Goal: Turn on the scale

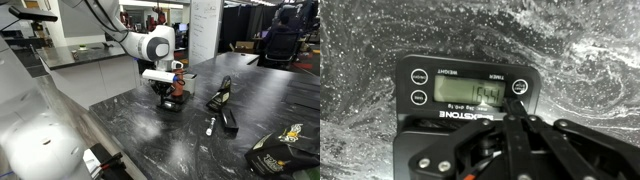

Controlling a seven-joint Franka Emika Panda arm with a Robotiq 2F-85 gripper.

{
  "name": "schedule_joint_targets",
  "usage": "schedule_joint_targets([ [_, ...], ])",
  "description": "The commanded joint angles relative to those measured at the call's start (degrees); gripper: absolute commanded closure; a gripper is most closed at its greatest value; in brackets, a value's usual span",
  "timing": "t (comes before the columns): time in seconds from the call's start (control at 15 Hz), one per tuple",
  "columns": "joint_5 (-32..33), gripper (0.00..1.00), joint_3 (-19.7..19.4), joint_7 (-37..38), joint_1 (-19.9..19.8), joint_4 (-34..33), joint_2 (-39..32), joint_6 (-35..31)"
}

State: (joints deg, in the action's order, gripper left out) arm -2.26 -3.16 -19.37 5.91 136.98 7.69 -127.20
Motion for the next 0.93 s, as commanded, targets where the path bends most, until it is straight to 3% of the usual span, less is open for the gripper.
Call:
schedule_joint_targets([
  [0.0, 0.21, 1.0, 2.81, 2.36, -0.09, -1.11, -4.7, -2.56],
  [0.53, 18.63, 1.0, 8.55, 21.11, -0.18, -1.65, -6.06, -2.01],
  [0.87, 19.89, 1.0, 9.05, 24.01, -0.26, -0.17, -5.79, -4.72],
])
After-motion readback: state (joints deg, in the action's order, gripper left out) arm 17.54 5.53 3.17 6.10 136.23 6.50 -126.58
